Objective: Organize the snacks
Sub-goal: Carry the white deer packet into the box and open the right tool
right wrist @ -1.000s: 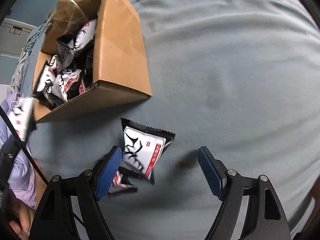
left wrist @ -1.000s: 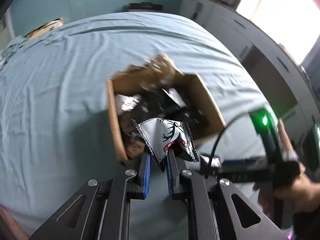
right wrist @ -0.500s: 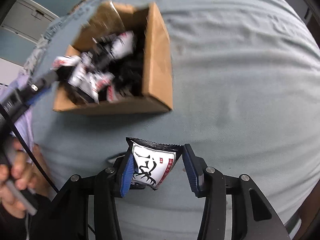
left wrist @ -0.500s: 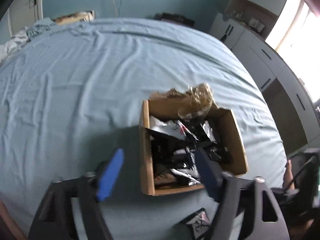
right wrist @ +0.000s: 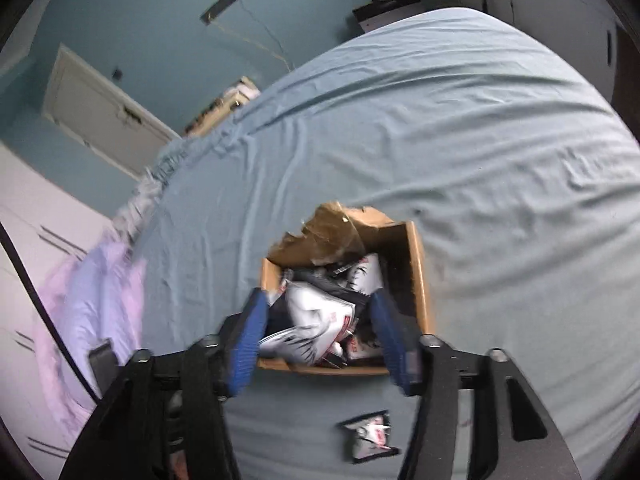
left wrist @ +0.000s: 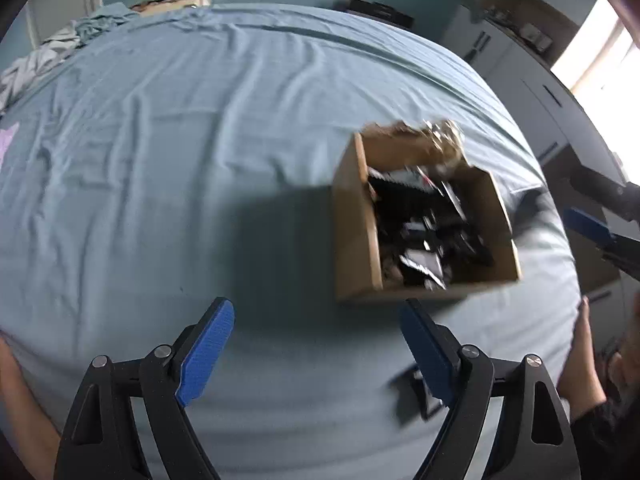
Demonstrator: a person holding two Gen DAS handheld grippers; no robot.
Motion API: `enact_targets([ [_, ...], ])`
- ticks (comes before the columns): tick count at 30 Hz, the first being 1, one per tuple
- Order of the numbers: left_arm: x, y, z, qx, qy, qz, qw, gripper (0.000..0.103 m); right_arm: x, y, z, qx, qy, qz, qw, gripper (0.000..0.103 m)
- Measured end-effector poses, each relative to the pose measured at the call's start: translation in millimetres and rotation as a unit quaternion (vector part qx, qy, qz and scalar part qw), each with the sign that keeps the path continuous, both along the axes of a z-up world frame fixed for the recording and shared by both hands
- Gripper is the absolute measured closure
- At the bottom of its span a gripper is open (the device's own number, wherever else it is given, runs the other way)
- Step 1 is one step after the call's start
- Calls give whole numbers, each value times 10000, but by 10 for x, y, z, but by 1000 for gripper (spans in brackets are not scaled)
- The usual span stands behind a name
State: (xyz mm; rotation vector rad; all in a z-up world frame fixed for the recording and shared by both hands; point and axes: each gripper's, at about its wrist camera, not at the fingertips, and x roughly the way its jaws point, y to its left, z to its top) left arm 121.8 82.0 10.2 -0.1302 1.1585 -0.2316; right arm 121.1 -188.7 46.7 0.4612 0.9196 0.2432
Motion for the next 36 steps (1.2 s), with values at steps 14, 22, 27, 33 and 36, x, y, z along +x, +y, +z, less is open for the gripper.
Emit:
enact_targets([
  [14, -201, 150, 117, 1085, -443, -453, 9921, 14, -288, 717, -1447, -1359, 1944, 867, 9676, 25],
  [22, -232, 97, 52, 1245, -476, -685, 9887, 14, -247, 1265, -1610, -2540, 1573, 1736, 9384, 39],
  [27, -261, 68, 42, 1360, -527, -797, 9861, 14, -277, 1277, -1461, -2498, 1330, 1819, 9417, 62],
  [33, -262, 112, 65, 1438, -558, -741, 9852, 14, -320, 1007, -927, -1724, 963, 1844, 9628, 62],
  [36, -256, 179, 62, 1437, -532, -626, 9862, 14, -178, 748, -646, -1318, 742, 1492, 9772, 62],
])
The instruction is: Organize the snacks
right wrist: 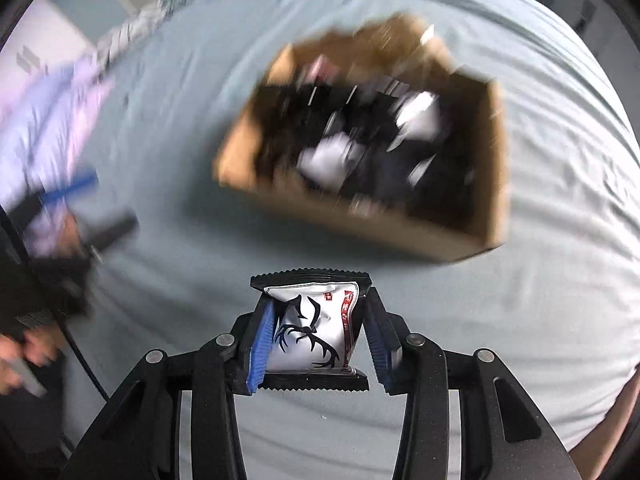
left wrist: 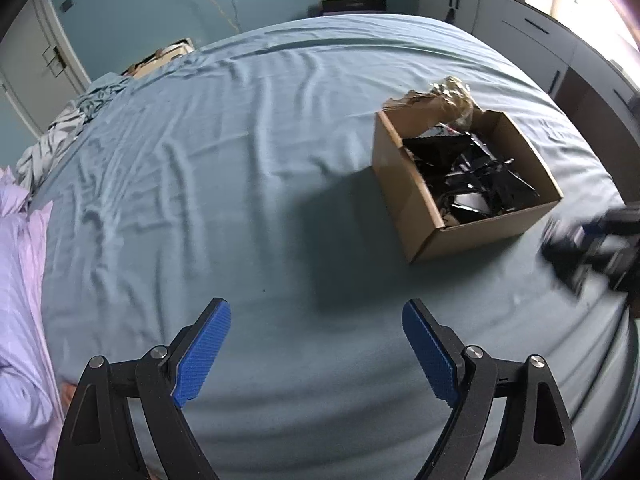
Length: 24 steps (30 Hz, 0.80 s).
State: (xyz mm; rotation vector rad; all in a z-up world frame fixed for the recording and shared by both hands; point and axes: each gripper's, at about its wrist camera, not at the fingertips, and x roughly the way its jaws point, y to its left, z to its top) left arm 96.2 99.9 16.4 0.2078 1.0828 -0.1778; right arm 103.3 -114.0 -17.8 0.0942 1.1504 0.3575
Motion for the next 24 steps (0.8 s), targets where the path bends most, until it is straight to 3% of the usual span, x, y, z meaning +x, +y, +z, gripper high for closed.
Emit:
enact_targets([
  [5, 16, 115, -50, -154, 169, 216, 9995, 14, 67, -344, 502, 564, -601, -580, 9949, 62],
  [11, -158, 141, 27, 139, 104, -4, 9998, 14, 18, -473, 786, 1169, -929, -1118, 9824, 58],
  [13, -268, 141, 92, 197, 27, -105, 9997, 14, 50, -482, 672, 1097, -696, -1290, 9831, 30],
  [14, -312, 137, 121, 208, -2, -154, 9997, 13, 46, -508, 622, 1058, -610, -1396, 9826, 27],
  [19, -503, 86, 242, 331, -165, -344, 9987, 12, -183, -725, 598, 769, -315, -1449, 9859, 27],
  [24, -686, 12, 421, 674, -656, -399, 9948, 1, -641, -984, 676, -133, -121, -1506, 9884, 27],
])
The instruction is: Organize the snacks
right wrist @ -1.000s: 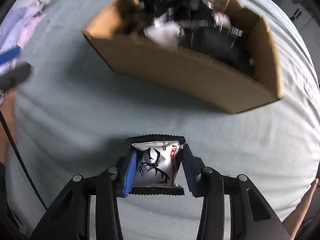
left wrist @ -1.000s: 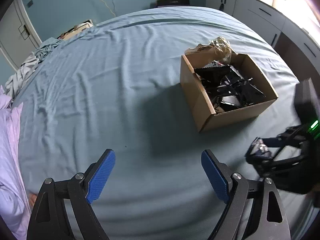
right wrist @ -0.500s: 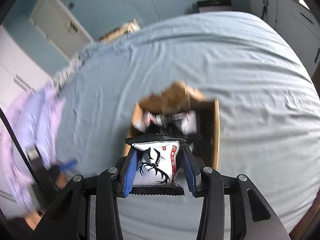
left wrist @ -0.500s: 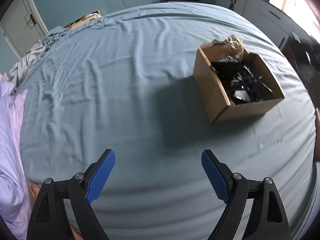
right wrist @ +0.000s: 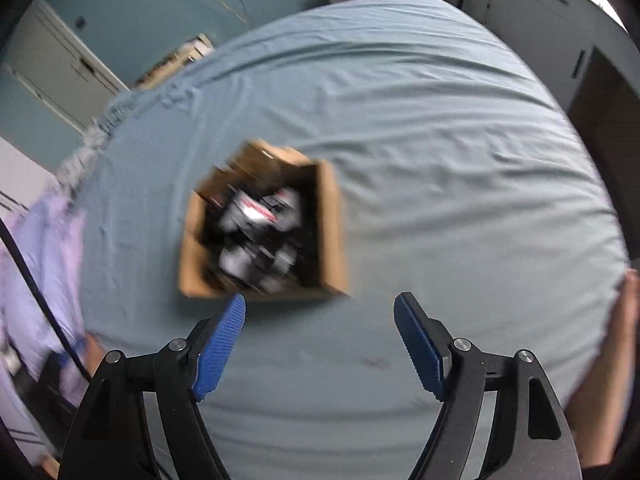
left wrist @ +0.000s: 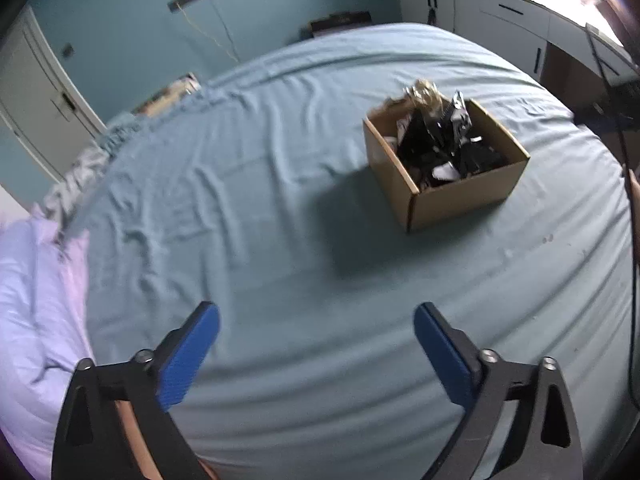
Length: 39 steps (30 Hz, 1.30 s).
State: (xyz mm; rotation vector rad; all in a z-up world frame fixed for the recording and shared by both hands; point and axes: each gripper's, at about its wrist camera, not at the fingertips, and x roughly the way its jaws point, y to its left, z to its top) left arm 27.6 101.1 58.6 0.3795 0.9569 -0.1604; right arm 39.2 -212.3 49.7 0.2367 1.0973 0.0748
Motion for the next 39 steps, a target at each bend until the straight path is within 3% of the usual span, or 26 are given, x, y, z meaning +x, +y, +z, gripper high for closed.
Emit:
enact_targets([
  [3, -112, 10, 92, 117, -22, 144, 9998, 1, -228, 4, 135, -259, 11, 35, 9997, 27],
  [9, -428, -42, 223, 135, 353, 125, 9992, 1, -777, -16, 528, 98, -344, -14, 9994, 27],
  [13, -674, -191, 329, 353, 429, -119, 9984, 1, -1157, 24, 581, -253, -478, 239, 9982, 27],
  [17, -794, -321, 388, 416, 394, -71, 9983, 0, -1464, 229, 655, -549, -437, 756, 9947, 27],
  [20, -808, -424, 312, 502, 441, -9, 9978, 0, -1457, 390, 615, -664, -363, 1030, 9918, 27],
  [23, -754, -532, 268, 732, 114, -88, 9972, 0, -1384, 483, 536, -1054, -530, 1109, 9868, 27],
  [27, -644, -572, 333, 606, -164, -29, 9980, 0, -1358, 516, 487, -1406, -666, 1193, 9806, 27],
  [34, -537, -551, 369, 173, -219, 94, 9996, 0, -1361, 488, 459, -1171, -791, 1092, 9839, 27],
  [39, -536, -580, 299, 142, -191, 104, 9997, 0, -1372, 442, 440, -1003, -700, 973, 9877, 27],
])
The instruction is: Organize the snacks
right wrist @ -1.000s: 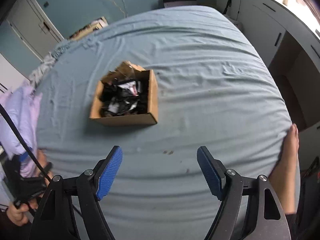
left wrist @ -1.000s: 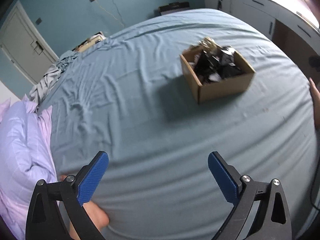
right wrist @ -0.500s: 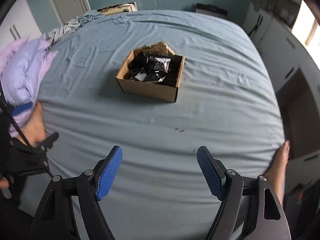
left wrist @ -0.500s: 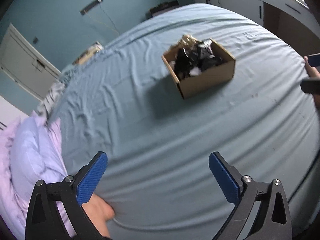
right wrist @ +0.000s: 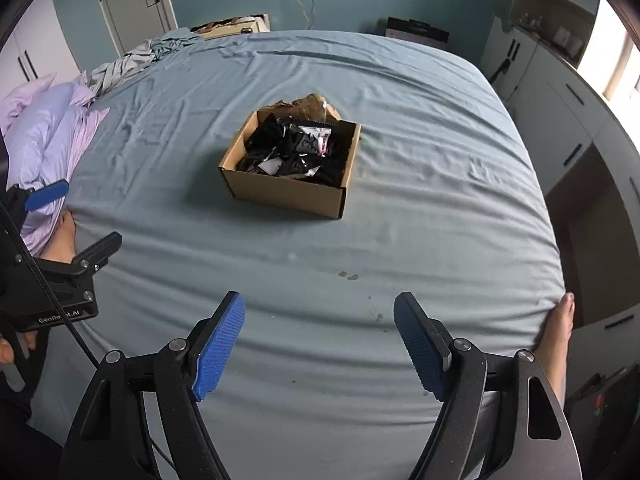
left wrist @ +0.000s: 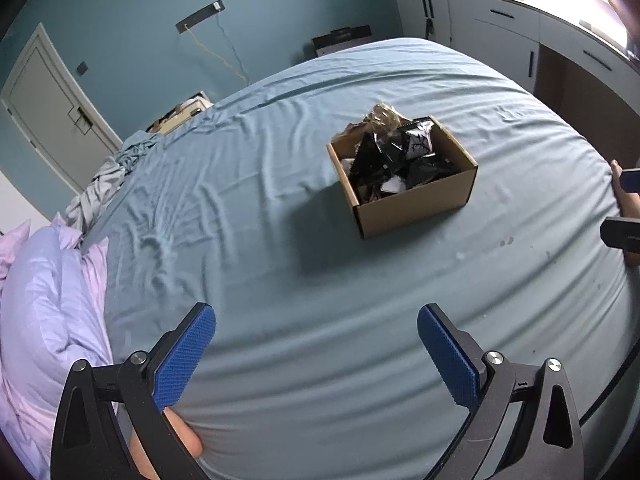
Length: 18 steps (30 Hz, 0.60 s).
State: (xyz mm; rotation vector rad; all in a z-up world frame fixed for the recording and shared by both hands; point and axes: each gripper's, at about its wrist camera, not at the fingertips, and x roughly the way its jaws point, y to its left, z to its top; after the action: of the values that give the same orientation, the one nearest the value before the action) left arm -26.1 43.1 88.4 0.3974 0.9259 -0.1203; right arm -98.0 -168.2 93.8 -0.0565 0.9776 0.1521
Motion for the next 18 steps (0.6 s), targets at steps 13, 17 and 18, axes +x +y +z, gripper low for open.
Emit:
enact_targets([
  [13, -60, -98, 17, -109, -109, -206, 9997, 0, 23, -27, -37, 78, 60, -100, 9999, 27],
  [17, -54, -106, 26, -151, -105, -229, 9996, 0, 20, -10, -66, 117, 78, -93, 9999, 27],
  [18, -53, -106, 27, -151, -99, -230, 9996, 0, 20, -9, -72, 126, 78, -83, 9999, 27],
])
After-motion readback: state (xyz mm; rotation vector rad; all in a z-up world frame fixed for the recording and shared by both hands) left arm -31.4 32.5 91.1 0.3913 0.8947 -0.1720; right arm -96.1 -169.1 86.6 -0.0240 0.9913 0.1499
